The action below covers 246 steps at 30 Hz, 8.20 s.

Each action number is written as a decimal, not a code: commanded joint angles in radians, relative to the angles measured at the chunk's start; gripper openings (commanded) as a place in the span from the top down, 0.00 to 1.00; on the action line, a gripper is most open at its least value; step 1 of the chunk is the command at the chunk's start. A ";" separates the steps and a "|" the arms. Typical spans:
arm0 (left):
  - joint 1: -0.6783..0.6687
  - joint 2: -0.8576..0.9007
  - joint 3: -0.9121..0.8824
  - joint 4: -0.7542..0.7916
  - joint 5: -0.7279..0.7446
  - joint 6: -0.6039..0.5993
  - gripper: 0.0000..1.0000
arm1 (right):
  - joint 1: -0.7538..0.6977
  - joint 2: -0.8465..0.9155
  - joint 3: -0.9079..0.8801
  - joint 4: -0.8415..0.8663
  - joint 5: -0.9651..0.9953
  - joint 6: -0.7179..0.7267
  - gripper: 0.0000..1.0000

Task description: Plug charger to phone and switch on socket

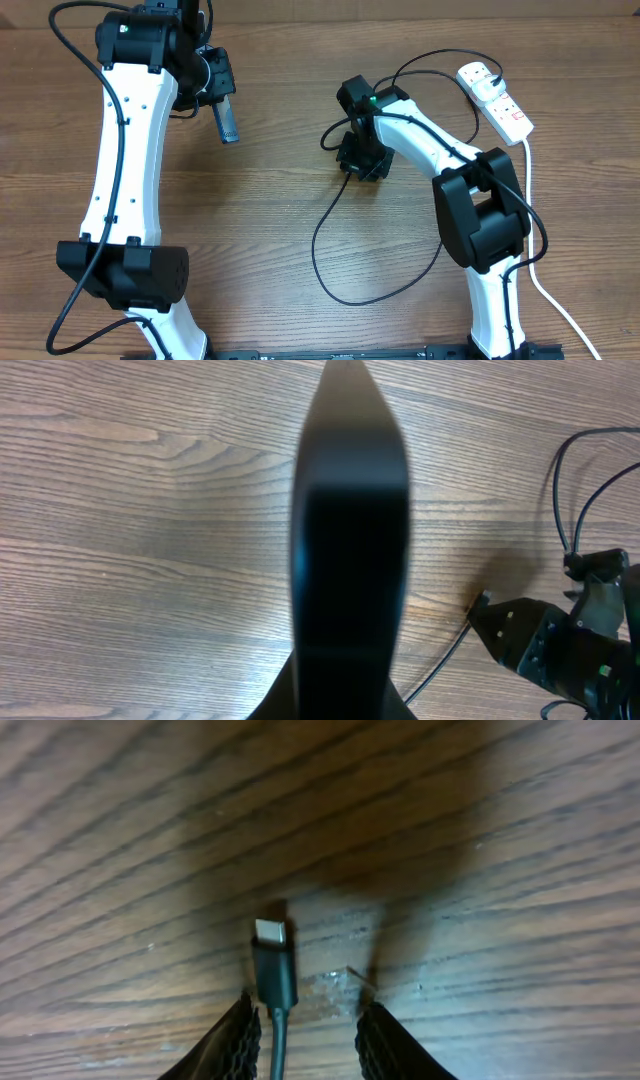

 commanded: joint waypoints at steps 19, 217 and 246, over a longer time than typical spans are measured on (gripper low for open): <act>-0.002 -0.011 0.008 0.002 -0.006 -0.018 0.96 | 0.016 0.034 -0.004 0.015 0.003 0.000 0.78; 0.129 0.099 0.007 0.002 1.007 0.256 0.96 | 0.103 -0.388 0.273 -0.180 -0.592 -0.492 0.96; 0.130 0.099 0.007 -0.002 1.091 0.253 0.96 | 0.105 -0.388 0.273 -0.182 -0.592 -0.492 0.96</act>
